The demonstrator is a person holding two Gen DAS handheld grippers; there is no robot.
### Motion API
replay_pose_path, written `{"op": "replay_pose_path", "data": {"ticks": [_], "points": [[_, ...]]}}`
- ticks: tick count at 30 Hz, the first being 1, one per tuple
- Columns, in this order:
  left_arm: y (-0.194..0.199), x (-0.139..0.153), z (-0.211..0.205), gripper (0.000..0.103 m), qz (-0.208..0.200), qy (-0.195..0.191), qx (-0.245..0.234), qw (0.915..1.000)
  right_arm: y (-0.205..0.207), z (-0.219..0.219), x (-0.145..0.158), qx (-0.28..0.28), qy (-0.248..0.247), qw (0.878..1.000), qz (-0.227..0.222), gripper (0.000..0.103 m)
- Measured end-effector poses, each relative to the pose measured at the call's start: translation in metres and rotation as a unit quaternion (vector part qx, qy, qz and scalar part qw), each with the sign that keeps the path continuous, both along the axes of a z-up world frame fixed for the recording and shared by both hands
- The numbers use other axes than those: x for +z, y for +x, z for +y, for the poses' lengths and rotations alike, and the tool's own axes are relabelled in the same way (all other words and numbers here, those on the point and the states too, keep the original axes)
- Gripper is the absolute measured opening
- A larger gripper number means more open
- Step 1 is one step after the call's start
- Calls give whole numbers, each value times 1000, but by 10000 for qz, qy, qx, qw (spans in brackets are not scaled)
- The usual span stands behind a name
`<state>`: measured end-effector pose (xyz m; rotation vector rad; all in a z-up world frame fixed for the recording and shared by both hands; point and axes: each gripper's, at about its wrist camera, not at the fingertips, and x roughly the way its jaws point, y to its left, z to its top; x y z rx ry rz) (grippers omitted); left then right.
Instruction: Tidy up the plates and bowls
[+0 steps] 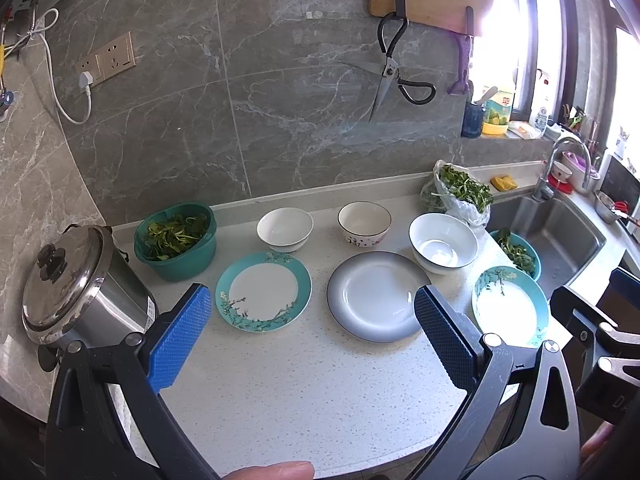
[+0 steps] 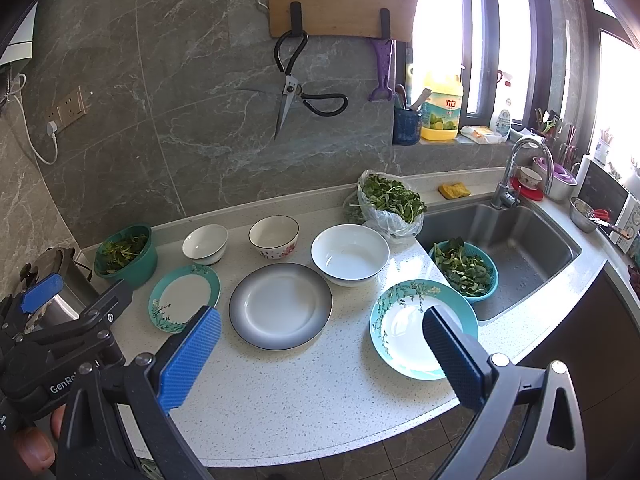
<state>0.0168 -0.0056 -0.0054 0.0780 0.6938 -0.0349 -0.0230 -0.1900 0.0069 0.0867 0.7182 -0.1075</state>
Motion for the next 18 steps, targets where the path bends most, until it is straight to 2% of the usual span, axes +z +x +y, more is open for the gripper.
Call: {"op": "replay_pose_path", "data": {"ticks": [18], "points": [[0, -1, 1, 103, 3, -3, 0, 10000, 2, -2, -3, 5, -12, 10000, 10, 103]]}}
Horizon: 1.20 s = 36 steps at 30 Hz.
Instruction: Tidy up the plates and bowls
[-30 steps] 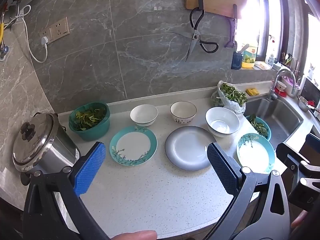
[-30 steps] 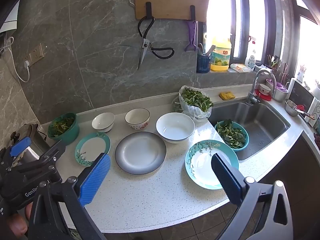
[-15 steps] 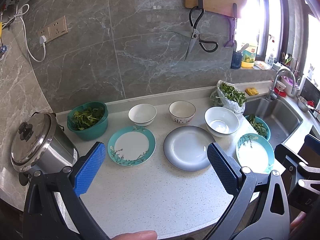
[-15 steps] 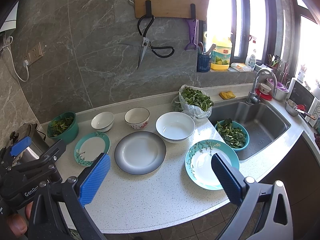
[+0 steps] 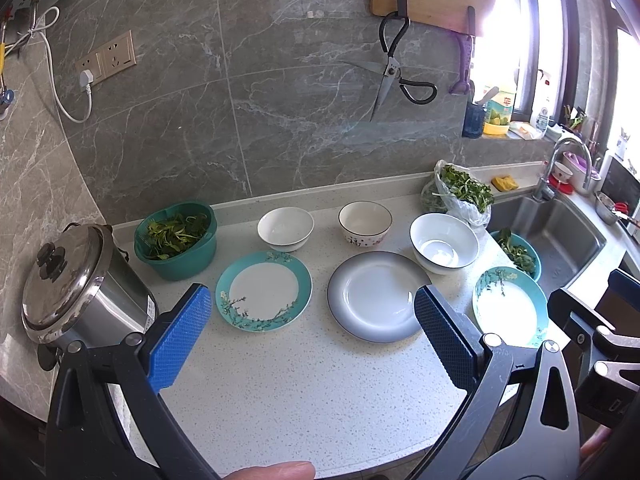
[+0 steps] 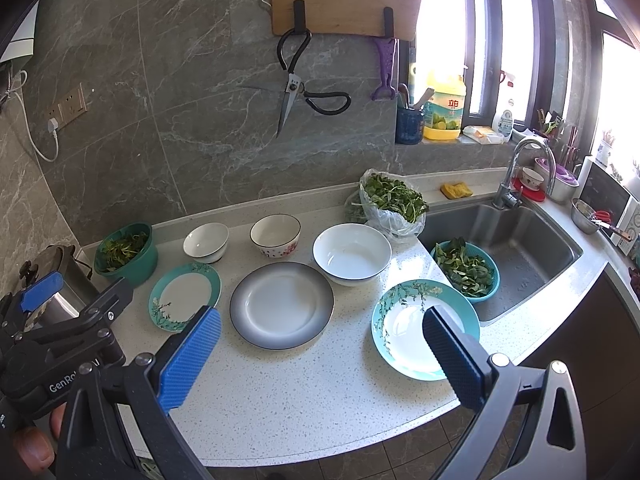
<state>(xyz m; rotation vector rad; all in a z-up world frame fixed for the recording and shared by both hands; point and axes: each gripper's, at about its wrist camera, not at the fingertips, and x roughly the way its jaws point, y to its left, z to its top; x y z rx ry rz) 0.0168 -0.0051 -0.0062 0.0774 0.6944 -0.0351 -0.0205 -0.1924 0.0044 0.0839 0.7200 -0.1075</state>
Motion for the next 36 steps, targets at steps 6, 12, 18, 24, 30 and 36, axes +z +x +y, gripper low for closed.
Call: {"op": "replay_pose_path", "data": {"ticks": [6, 12, 18, 24, 30, 36], "points": [[1, -1, 1, 103, 7, 0, -6, 10000, 0, 0, -1, 4, -4, 10000, 1, 103], [1, -2, 1, 103, 10, -1, -5, 10000, 0, 0, -1, 5, -10, 10000, 4, 103], [1, -2, 1, 103, 7, -3, -6, 10000, -1, 0, -1, 2, -10, 10000, 6, 103], [-1, -2, 1, 103, 3, 0, -11, 10000, -1, 0, -2, 2, -13, 10000, 13, 103], [-2, -3, 0, 103, 3, -1, -1, 10000, 0, -2, -1, 5, -14, 10000, 7, 103], [-3, -4, 0, 103, 12, 8, 5, 10000, 1, -3, -1, 8, -15, 10000, 13, 103]]}}
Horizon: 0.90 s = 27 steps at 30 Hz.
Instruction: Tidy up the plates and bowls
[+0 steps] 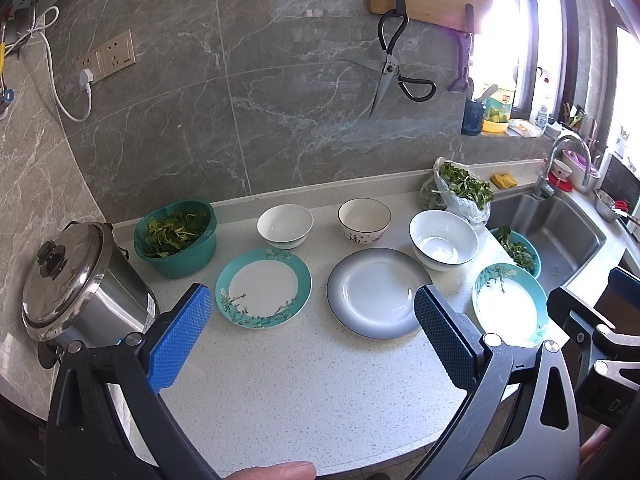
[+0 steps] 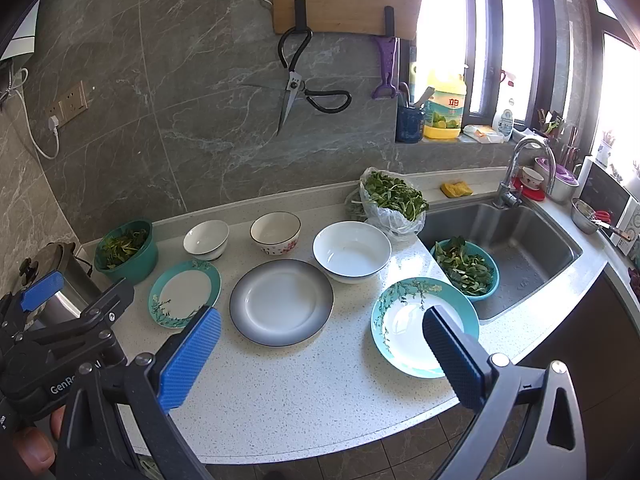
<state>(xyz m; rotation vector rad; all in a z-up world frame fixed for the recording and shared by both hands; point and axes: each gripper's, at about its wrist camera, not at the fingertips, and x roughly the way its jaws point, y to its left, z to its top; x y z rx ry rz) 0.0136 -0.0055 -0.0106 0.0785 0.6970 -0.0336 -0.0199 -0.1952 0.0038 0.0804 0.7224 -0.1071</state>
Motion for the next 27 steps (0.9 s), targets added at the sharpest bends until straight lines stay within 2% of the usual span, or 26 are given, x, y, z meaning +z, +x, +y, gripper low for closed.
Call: {"op": "replay_pose_path", "data": {"ticks": [11, 14, 16, 19, 20, 22, 23, 24, 27], "points": [[2, -13, -5, 103, 99, 29, 31, 9999, -1, 4, -18, 112, 37, 9999, 107, 103], [3, -34, -5, 103, 304, -57, -61, 9995, -2, -7, -30, 285, 255, 9990, 226, 103], [2, -63, 1, 103, 637, -429, -212, 9968, -3, -18, -39, 392, 511, 9974, 330, 103], [-1, -114, 16, 101, 1327, -970, -240, 9861, -3, -39, -66, 588, 1172, 9895, 607, 103], [-2, -131, 23, 101, 1587, -1277, -280, 9786, -3, -48, -78, 618, 1442, 9851, 708, 103], [-1, -165, 38, 101, 2128, -2073, -315, 9543, -3, -59, -98, 623, 1860, 9770, 838, 103], [1, -176, 43, 101, 2341, -2225, -320, 9459, 0, -66, -111, 580, 2157, 9698, 975, 103], [4, -185, 45, 103, 2424, -2261, -383, 9427, 2, -72, -124, 560, 2507, 9603, 1086, 103], [17, -194, 37, 103, 2177, -1959, -1036, 9505, 9, -81, -150, 602, 3380, 9330, 1079, 103]]}}
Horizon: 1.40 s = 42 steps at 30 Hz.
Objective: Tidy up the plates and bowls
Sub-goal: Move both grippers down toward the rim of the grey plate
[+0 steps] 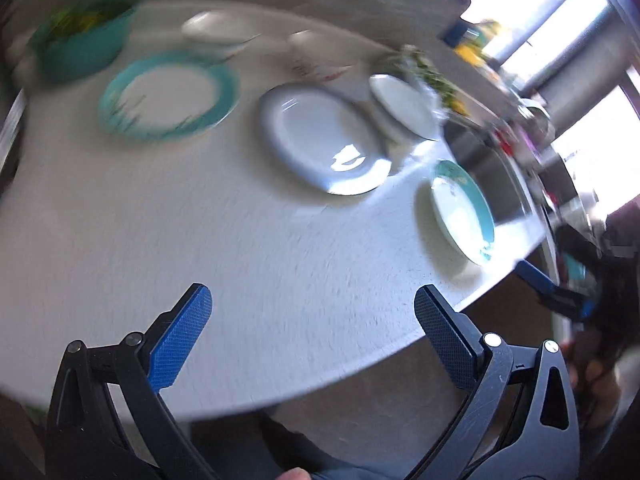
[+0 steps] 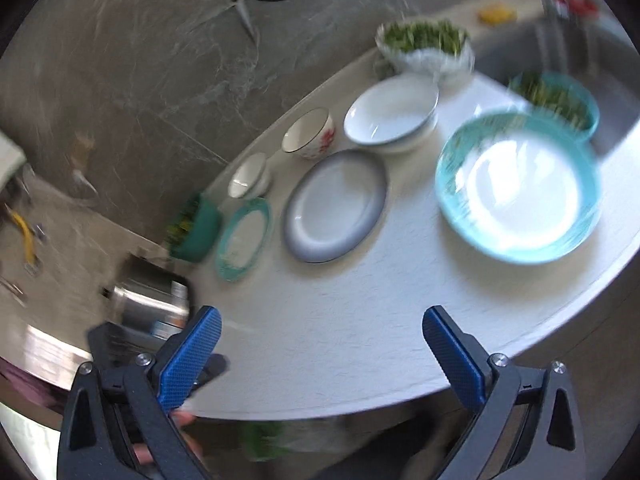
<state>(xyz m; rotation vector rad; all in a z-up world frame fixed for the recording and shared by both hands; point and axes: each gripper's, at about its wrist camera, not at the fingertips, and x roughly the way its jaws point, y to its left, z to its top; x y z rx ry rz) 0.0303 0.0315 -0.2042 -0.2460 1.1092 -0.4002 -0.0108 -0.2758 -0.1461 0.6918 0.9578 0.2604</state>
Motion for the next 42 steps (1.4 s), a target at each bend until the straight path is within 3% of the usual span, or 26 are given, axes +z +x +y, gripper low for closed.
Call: {"op": "replay_pose_path", "data": {"ticks": [1, 3, 5, 8, 12, 17, 21, 28, 31, 34, 39, 42], "points": [[6, -3, -4, 103, -5, 16, -205, 9998, 3, 1, -4, -17, 174, 9998, -36, 103], [30, -13, -13, 103, 418, -101, -701, 9966, 13, 1, -15, -66, 655, 9978, -113, 103], [59, -21, -12, 102, 677, -61, -716, 9951, 27, 4, -29, -129, 1131, 9935, -99, 103], [111, -22, 2, 101, 630, -272, -528, 9962, 50, 13, -48, -206, 1502, 9884, 0, 103], [175, -17, -7, 101, 464, -93, -925, 9946, 73, 17, -68, -595, 1736, 9829, 129, 97], [244, -21, -42, 101, 389, 220, -1913, 9805, 92, 15, -79, -995, 1509, 9834, 153, 92], [291, -30, -68, 101, 617, 212, -2724, 9600, 99, 8, -101, -1245, 1592, 9788, 326, 91], [342, -50, -95, 99, 868, 561, -3344, 9367, 112, -2, -127, -1372, 1809, 9728, 466, 77], [354, -62, -94, 98, 1167, 586, -3630, 9226, 116, -4, -133, -1328, 1848, 9727, 456, 73], [364, -73, -89, 96, 1413, 459, -3784, 9136, 116, -5, -139, -1337, 1929, 9709, 485, 72], [373, -81, -84, 92, 1587, 15, -3864, 9085, 123, -4, -144, -1234, 1996, 9708, 504, 71], [375, -83, -78, 92, 1653, -25, -3902, 9058, 128, -4, -144, -1215, 1977, 9714, 500, 69]]}}
